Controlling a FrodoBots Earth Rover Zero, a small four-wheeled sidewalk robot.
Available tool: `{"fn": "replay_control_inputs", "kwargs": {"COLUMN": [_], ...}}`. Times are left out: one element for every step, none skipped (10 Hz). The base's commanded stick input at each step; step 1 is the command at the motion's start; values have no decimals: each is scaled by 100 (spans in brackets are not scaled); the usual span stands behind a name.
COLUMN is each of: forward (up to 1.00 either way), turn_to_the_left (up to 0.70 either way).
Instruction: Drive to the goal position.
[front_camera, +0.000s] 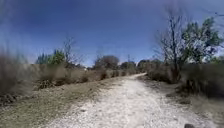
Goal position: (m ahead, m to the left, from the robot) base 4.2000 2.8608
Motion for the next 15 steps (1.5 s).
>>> {"fn": "replay_control_inputs", "kwargs": {"forward": [50, 50, 50, 50, 50, 50, 50, 50, 50, 50, 50, 50, 50, 50, 50], "turn_to_the_left": [-46, -13, 0, 0, 0, 0, 0, 0, 0, 0, 0, 0, 0, 0, -7]}}
